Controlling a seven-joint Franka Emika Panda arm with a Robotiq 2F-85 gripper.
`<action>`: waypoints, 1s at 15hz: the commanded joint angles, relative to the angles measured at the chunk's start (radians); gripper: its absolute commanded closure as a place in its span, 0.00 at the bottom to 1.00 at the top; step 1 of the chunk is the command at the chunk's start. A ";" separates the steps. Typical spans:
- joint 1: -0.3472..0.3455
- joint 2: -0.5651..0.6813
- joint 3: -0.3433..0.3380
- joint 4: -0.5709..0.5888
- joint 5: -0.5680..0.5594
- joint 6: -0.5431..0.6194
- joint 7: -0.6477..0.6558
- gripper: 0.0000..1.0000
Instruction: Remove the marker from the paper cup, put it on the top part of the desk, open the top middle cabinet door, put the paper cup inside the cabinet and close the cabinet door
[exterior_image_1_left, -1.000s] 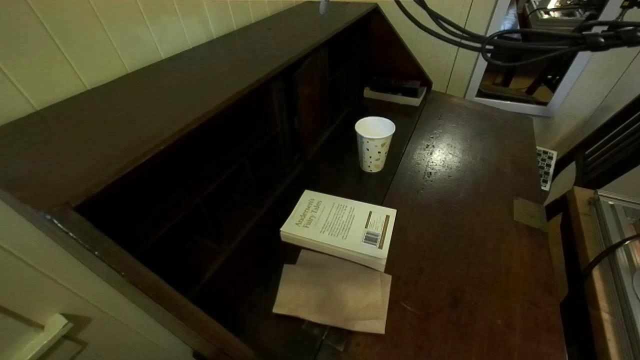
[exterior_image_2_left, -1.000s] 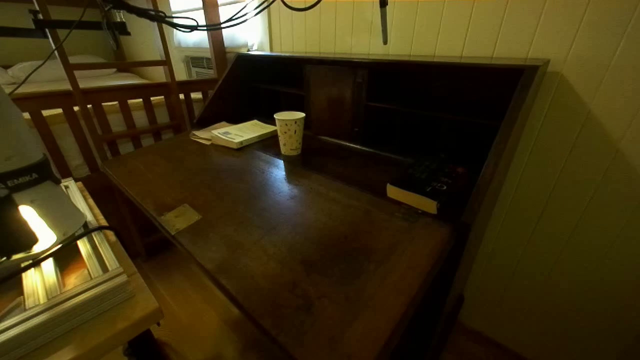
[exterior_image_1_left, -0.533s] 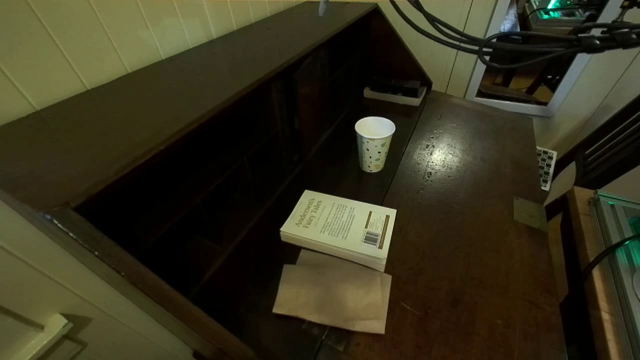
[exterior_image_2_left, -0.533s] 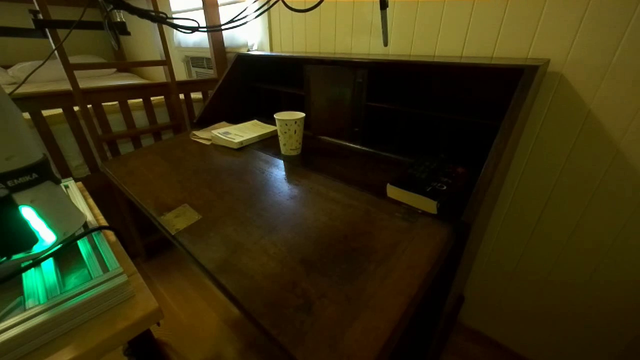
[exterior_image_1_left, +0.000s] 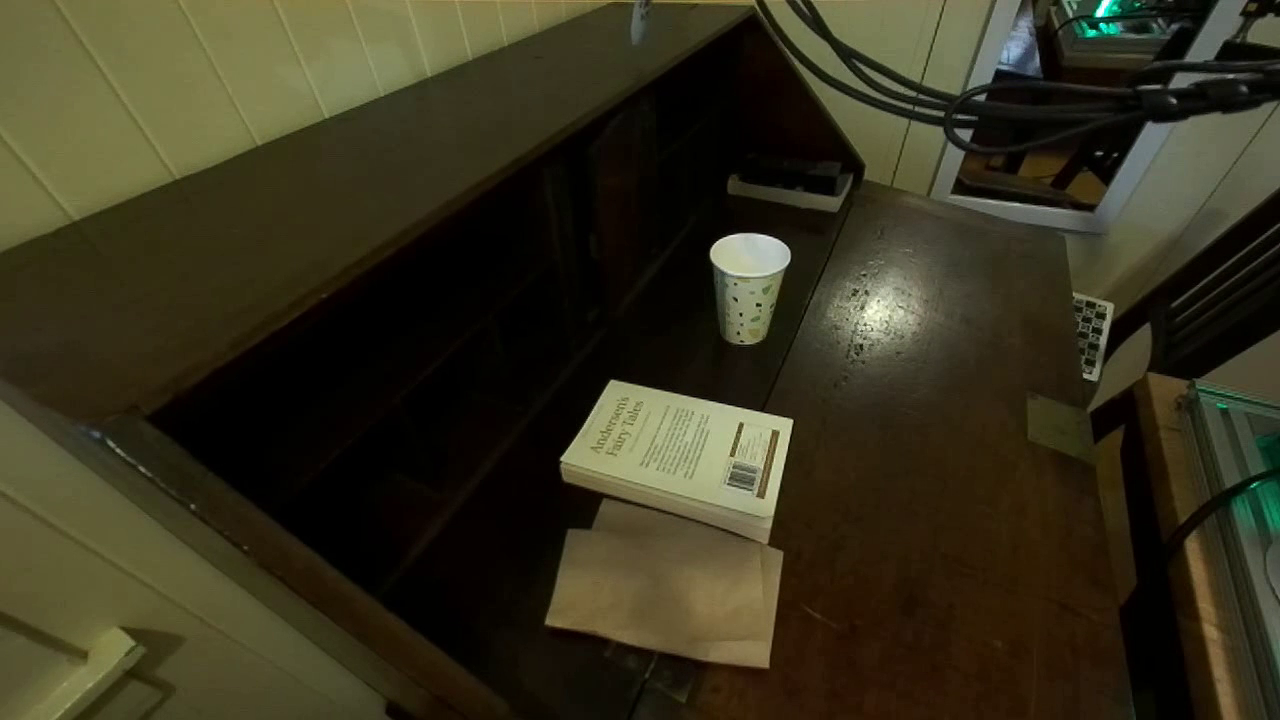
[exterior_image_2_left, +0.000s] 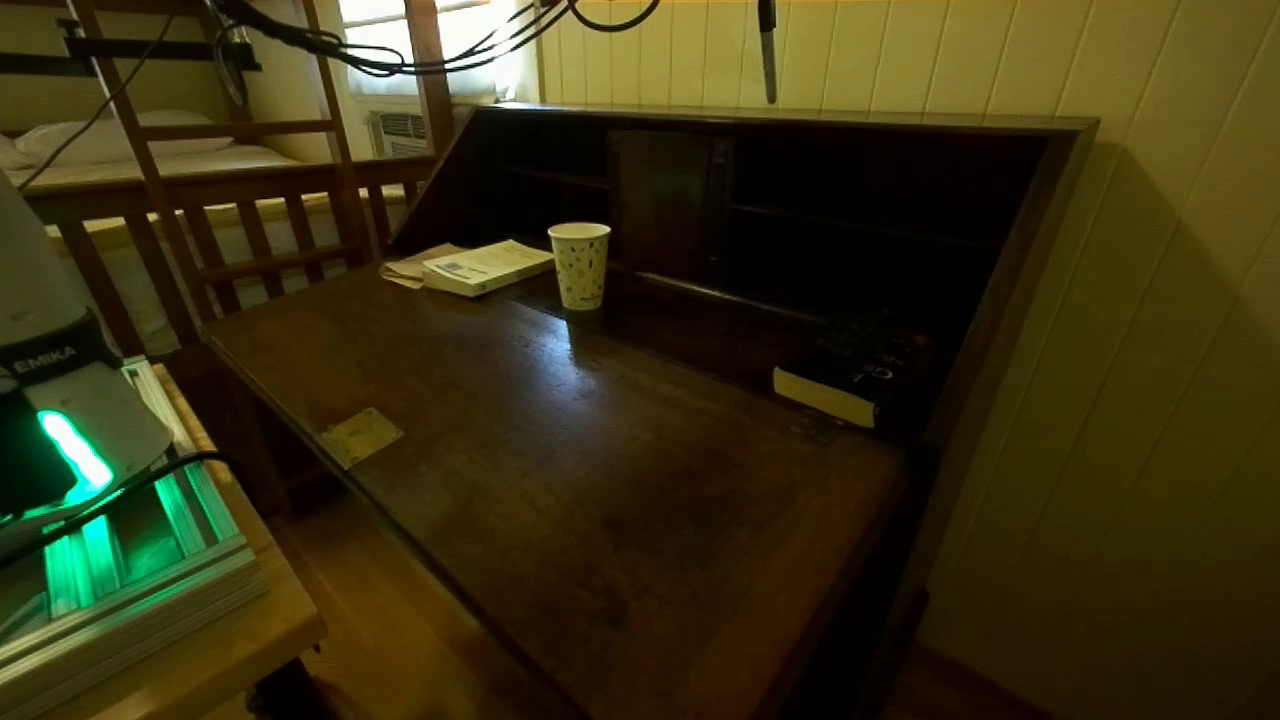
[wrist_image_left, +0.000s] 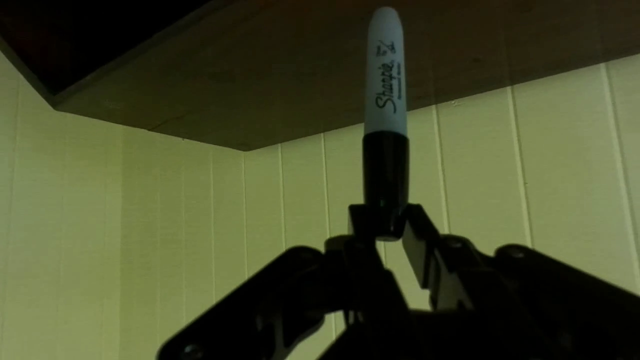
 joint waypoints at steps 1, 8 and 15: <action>0.023 0.071 -0.004 0.094 -0.069 -0.035 0.012 0.94; 0.060 0.164 0.004 0.172 -0.090 -0.072 -0.058 0.94; 0.097 0.211 0.005 0.201 -0.072 -0.097 -0.134 0.50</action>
